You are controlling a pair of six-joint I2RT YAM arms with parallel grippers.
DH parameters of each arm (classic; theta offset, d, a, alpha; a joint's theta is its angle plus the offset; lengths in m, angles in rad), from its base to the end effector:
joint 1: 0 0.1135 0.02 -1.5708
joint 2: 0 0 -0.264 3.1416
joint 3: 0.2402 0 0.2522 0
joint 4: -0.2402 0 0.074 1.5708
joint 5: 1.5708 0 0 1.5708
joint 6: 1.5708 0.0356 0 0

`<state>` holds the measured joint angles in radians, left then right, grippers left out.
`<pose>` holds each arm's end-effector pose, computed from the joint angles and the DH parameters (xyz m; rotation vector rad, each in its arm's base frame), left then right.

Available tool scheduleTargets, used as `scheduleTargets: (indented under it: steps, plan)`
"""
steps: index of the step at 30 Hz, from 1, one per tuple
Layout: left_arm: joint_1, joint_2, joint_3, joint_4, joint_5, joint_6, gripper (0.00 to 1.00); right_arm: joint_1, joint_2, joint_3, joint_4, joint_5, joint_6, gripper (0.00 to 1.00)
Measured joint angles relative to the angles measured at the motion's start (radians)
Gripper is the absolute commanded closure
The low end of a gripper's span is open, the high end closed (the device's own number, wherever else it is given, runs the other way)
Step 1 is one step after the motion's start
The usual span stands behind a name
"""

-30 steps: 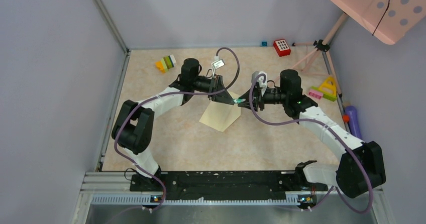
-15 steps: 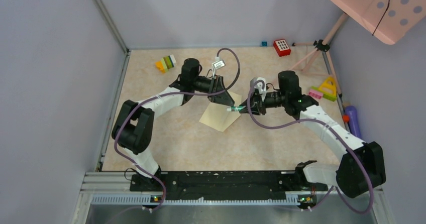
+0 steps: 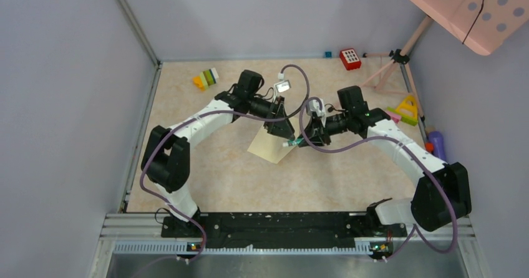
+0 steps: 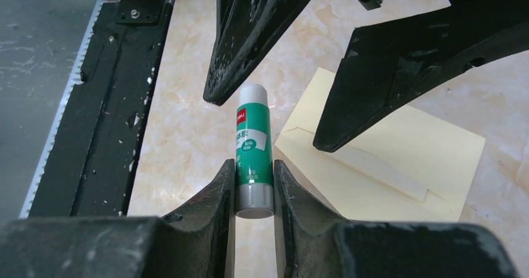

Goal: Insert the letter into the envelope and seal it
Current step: Screw the solid glue.

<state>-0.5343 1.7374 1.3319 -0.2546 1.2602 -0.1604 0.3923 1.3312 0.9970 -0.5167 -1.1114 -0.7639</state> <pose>0.3094 -0.2225 0.2803 1.1165 1.9058 -1.7731 0.2351 0.1318 0.2788 -1.5030 1.4375 1.0952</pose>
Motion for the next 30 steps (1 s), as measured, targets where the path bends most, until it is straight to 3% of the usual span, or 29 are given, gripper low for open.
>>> scheduleTargets:
  steps: [9, 17, 21, 26, 30]
  plan:
    - [-0.047, 0.015, 0.045, -0.239, -0.130, 0.227, 0.30, 0.000, 0.000, 0.000, -0.016, 0.004, -0.010, 1.00]
    - [-0.069, 0.024, 0.057, -0.304, -0.158, 0.291, 0.55, 0.000, -0.001, 0.000, 0.000, 0.012, -0.009, 1.00]
    - [-0.069, 0.024, 0.063, -0.308, -0.156, 0.297, 0.55, 0.000, -0.001, 0.000, 0.004, 0.015, -0.009, 1.00]
    - [-0.069, 0.024, 0.063, -0.315, -0.143, 0.298, 0.40, 0.000, -0.001, 0.000, 0.003, 0.014, -0.010, 1.00]
    - [-0.069, 0.026, 0.063, -0.317, -0.131, 0.297, 0.41, 0.000, -0.001, 0.000, 0.000, 0.010, -0.011, 1.00]
